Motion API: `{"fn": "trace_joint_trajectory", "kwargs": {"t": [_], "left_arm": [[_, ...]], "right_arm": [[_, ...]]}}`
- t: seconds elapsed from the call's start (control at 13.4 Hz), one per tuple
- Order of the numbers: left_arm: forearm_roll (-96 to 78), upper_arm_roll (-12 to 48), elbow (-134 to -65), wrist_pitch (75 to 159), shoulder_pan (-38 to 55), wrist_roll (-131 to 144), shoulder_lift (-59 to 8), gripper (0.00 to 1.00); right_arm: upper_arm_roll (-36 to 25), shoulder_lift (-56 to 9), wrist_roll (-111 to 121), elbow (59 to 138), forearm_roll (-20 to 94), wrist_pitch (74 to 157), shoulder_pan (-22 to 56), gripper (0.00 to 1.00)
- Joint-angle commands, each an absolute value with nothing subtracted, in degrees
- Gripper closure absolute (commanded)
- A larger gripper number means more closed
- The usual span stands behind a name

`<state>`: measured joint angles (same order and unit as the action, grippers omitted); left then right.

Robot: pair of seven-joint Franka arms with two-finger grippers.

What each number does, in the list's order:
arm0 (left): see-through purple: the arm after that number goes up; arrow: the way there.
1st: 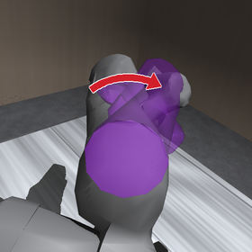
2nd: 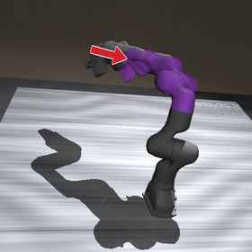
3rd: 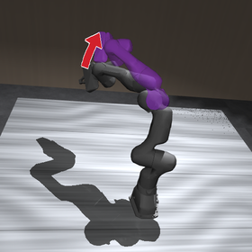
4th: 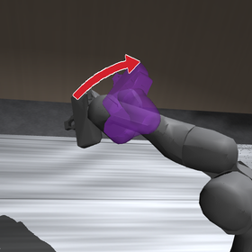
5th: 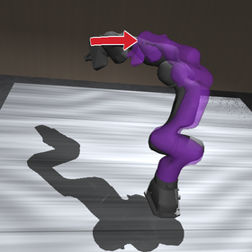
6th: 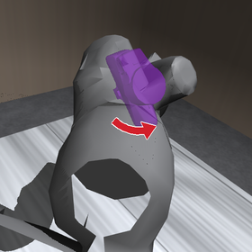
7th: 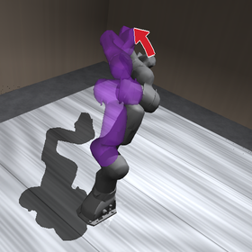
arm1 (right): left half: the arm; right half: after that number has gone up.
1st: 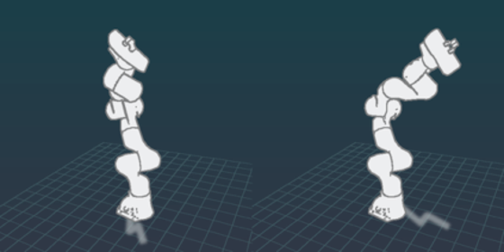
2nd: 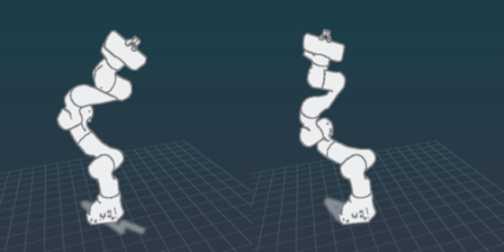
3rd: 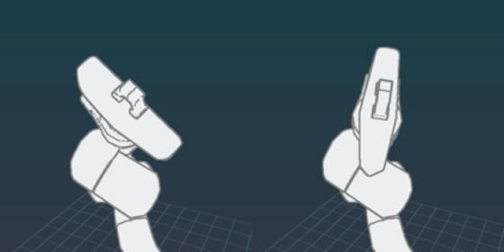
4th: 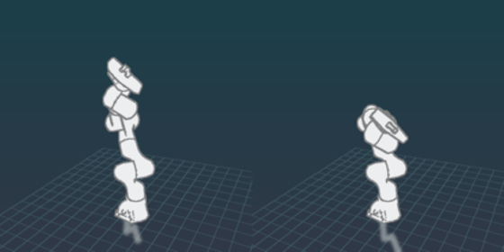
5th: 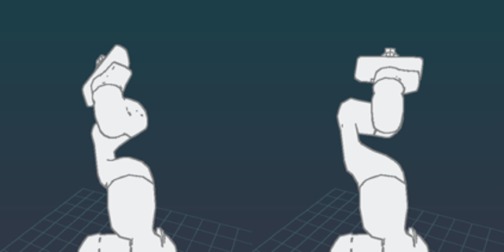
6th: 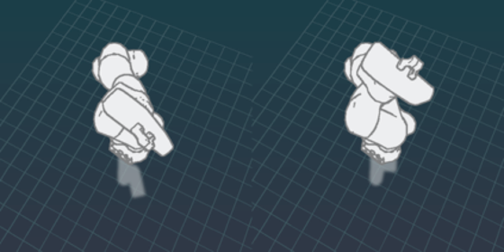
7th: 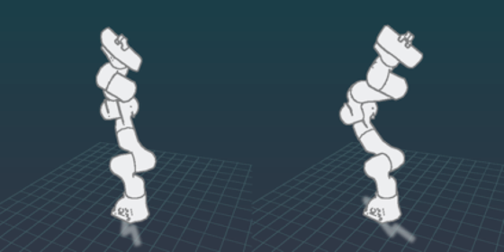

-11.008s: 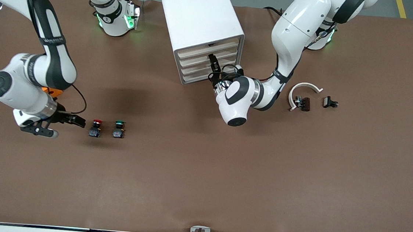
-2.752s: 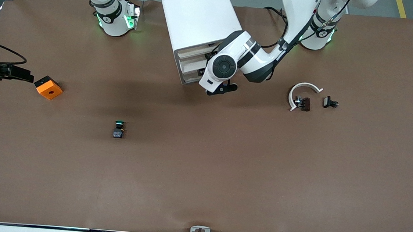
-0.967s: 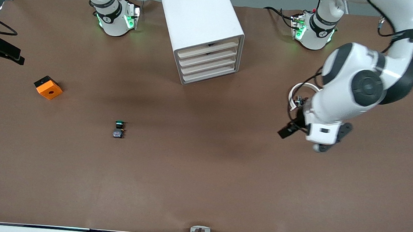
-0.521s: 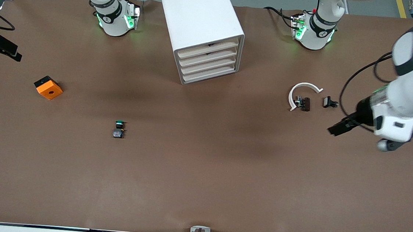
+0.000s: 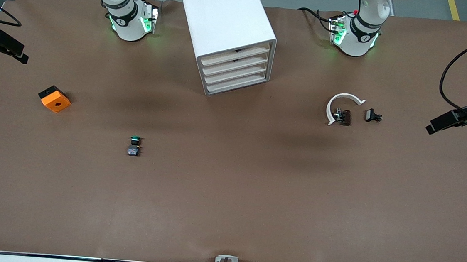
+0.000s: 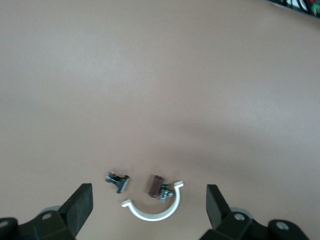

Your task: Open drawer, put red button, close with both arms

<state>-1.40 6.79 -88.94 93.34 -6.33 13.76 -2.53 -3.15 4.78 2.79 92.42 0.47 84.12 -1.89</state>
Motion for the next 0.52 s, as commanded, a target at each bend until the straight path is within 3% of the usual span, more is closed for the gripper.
{"fn": "trace_joint_trajectory", "kwargs": {"t": [0.0,0.45], "left_arm": [[0.09,6.77,-91.67,88.88,-5.02,9.4,3.77,0.0],[1.41,6.07,-97.99,87.36,0.59,8.53,10.8,0.0]], "right_arm": [[-3.78,6.5,2.29,94.04,0.97,84.9,-1.41,0.0],[-3.87,6.5,2.2,93.87,1.05,84.9,-1.67,0.0]]}}
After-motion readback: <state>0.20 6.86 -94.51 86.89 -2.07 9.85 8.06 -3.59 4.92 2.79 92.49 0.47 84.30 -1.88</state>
